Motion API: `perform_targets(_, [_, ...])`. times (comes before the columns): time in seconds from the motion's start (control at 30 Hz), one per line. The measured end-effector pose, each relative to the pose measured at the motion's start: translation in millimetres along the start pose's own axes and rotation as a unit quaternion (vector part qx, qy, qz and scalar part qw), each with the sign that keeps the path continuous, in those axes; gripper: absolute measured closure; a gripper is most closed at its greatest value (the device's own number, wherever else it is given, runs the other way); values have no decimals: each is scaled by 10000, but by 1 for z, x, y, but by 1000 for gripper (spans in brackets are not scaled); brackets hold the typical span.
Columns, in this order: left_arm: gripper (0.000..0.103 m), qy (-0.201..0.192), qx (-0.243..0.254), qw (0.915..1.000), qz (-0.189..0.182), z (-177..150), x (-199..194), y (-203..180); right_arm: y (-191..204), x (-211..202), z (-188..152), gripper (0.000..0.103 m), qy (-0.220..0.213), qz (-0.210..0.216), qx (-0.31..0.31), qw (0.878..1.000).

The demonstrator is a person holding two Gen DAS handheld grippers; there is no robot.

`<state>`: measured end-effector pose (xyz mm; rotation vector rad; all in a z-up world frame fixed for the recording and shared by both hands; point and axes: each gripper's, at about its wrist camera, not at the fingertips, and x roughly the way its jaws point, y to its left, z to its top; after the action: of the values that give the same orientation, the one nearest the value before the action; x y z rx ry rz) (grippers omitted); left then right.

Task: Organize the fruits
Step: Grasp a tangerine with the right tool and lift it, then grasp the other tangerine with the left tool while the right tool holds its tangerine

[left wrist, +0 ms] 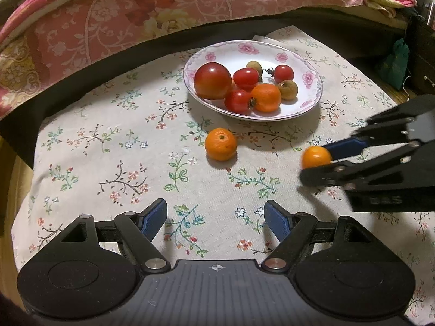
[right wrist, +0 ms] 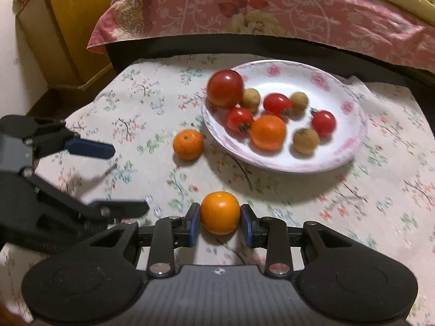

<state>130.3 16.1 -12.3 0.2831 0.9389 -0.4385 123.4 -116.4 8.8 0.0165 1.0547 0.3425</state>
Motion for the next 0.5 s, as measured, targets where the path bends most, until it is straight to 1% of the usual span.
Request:
perform_targets(0.27, [19,-27,70,10000,-26,5,7,-7,-11,-29,-16,71,-14,21,298,9996])
perform_targets(0.5, [19,-99,92,9999,24,7,14,-7,-15,-28,-19,71,-17,144,435,9989])
